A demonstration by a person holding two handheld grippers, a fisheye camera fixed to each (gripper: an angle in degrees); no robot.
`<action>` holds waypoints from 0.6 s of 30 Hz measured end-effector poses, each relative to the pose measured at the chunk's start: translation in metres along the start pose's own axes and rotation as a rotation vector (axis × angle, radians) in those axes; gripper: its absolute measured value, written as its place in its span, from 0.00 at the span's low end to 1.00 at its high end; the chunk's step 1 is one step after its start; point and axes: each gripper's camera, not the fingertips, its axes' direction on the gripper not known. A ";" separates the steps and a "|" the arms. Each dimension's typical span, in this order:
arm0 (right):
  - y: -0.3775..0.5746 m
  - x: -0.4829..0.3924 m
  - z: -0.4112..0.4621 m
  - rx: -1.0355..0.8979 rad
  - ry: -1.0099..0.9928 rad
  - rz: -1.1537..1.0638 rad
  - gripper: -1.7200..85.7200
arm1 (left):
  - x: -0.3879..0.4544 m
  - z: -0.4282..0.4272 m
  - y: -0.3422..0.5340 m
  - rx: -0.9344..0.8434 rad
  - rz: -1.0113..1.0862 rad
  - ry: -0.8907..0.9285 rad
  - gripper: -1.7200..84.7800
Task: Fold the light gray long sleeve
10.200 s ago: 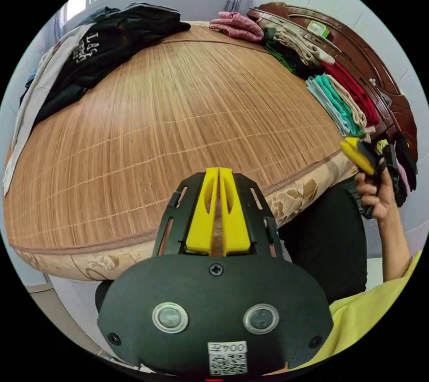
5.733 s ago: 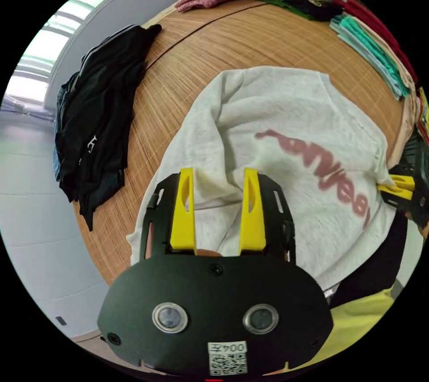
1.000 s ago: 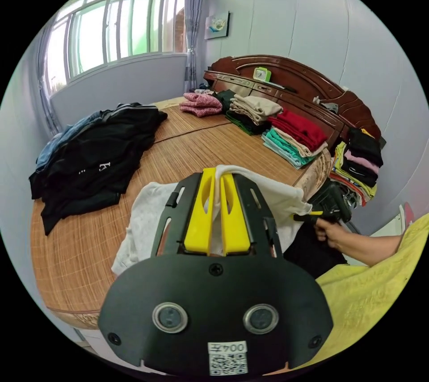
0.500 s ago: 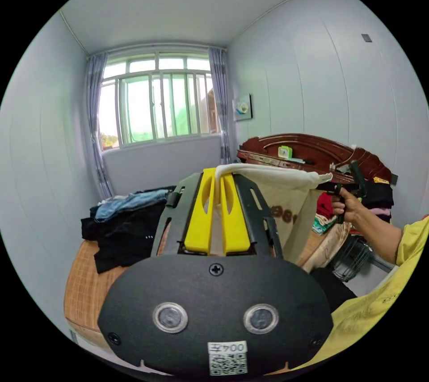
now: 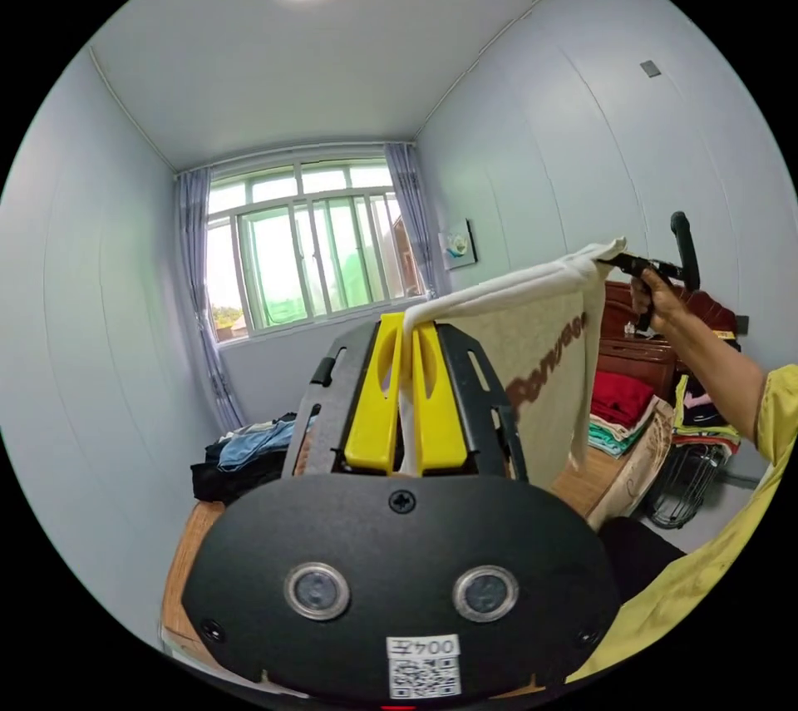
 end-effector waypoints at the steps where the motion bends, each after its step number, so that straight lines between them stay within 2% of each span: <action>1: 0.000 -0.001 -0.007 0.002 0.004 -0.004 0.02 | 0.006 -0.004 0.001 0.002 0.006 0.003 0.03; 11: 0.021 -0.022 -0.084 0.014 0.019 -0.057 0.01 | 0.106 -0.062 -0.014 0.016 0.151 -0.010 0.03; 18: 0.033 -0.044 -0.047 -0.011 0.023 -0.116 0.02 | 0.126 -0.031 -0.057 -0.063 0.150 0.014 0.03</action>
